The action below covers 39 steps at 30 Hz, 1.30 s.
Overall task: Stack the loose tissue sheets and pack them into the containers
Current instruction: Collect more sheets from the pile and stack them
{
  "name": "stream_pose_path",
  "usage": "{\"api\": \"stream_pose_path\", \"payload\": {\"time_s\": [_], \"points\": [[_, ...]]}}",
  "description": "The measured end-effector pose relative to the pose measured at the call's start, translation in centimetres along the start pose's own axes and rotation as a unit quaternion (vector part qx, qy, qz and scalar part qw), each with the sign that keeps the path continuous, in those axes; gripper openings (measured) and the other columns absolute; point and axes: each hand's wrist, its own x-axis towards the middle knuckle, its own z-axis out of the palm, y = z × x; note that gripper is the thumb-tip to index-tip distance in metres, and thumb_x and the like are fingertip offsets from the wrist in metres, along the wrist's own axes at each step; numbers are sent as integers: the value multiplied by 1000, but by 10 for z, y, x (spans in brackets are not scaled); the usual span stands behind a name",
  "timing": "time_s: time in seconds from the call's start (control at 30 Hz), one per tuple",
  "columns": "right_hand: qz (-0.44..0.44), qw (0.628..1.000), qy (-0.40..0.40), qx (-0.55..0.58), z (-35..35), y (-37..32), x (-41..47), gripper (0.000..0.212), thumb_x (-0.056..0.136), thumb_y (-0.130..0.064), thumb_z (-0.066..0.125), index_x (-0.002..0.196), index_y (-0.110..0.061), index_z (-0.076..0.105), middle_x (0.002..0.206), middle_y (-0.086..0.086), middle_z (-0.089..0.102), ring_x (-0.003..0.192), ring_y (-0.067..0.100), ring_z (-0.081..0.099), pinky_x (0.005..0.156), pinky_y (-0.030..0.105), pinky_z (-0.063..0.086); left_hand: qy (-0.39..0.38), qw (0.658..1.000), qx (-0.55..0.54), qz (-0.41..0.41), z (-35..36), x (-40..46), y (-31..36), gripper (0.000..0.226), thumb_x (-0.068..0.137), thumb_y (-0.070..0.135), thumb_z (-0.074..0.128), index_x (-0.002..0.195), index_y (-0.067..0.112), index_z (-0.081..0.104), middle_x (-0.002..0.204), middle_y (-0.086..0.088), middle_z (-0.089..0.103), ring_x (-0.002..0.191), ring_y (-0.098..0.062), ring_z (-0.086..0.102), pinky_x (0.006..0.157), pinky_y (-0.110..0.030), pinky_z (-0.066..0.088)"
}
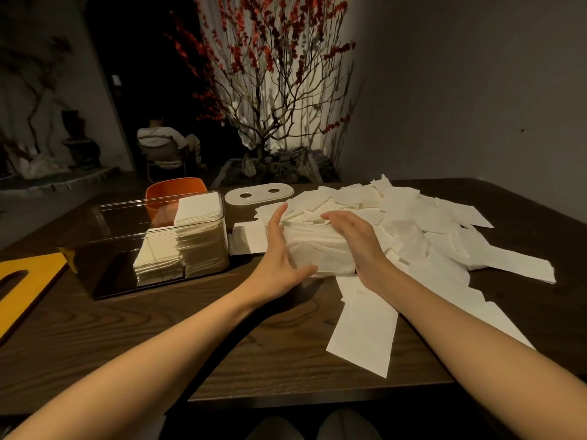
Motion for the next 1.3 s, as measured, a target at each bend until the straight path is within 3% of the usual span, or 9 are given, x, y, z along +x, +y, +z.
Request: {"api": "stream_pose_path", "payload": {"time_s": [0.13, 0.23, 0.33, 0.5, 0.83, 0.97, 1.13, 1.23, 1.3], "points": [[-24, 999, 23, 23, -2, 0, -1, 16, 94, -22, 56, 85, -24, 70, 100, -4, 66, 106, 23, 58, 86, 36, 49, 14, 982, 148, 116, -8, -2, 0, 97, 79, 31, 77, 146, 48, 9, 141, 8, 19, 126, 4, 26, 103, 1, 21], [-14, 1000, 11, 15, -1, -1, -3, 19, 93, -30, 56, 80, -26, 69, 100, 0, 67, 102, 23, 59, 82, 35, 49, 7, 964, 219, 149, -10, -3, 2, 76, 85, 42, 69, 147, 45, 25, 146, 5, 19, 130, -3, 27, 110, -10, 21], [-9, 1000, 10, -16, -1, -1, -2, 20, 93, -25, 56, 79, -25, 70, 101, 1, 67, 104, 24, 58, 86, 39, 50, -2, 954, 261, 148, -15, -4, -1, 53, 89, 48, 59, 140, 36, 48, 145, 2, 29, 129, -9, 34, 109, -24, 34], [34, 998, 38, 25, -5, -3, -1, 16, 90, -29, 57, 81, -24, 70, 99, 0, 67, 100, 23, 61, 76, 33, 51, 42, 958, 248, 135, -18, -4, 1, 61, 87, 52, 59, 142, 28, 47, 140, 2, 38, 120, -3, 41, 102, -20, 38], [46, 999, 8, 22, -7, -4, -1, 27, 95, -18, 47, 85, -28, 70, 112, 1, 63, 106, 24, 57, 80, 36, 52, 59, 959, 259, 98, -20, -5, 3, 66, 84, 61, 57, 135, 19, 57, 142, 5, 40, 121, -5, 44, 101, -29, 45], [85, 995, -4, 51, -6, -6, -3, 17, 90, -31, 55, 97, -24, 69, 109, 2, 65, 104, 25, 60, 79, 36, 53, 85, 972, 205, 75, -16, -5, 8, 83, 78, 58, 66, 147, 21, 37, 146, 5, 34, 126, -1, 36, 103, -17, 33], [120, 989, -35, 79, -9, -9, -5, 28, 92, -41, 46, 94, -26, 70, 113, 5, 64, 106, 26, 57, 85, 41, 51, 14, 995, 8, -99, -7, -5, 14, 106, 78, 32, 77, 152, 24, 1, 151, 2, 24, 132, -10, 34, 106, -21, 33], [118, 982, -99, 105, -5, -9, -6, 38, 96, -46, 38, 99, -25, 70, 120, 8, 62, 107, 26, 58, 78, 35, 54, -18, 989, -59, -131, -1, -4, 14, 103, 80, 18, 76, 149, 21, 0, 126, 18, 36, 108, 4, 43, 83, 0, 41], [104, 981, -124, 109, -2, -8, -5, 42, 98, -47, 35, 103, -24, 70, 122, 8, 62, 105, 26, 60, 71, 31, 54, -5, 988, -70, -140, 0, 0, 14, 103, 79, 14, 76, 148, 20, 0, 113, 24, 35, 101, 5, 43, 76, 4, 39]]}}
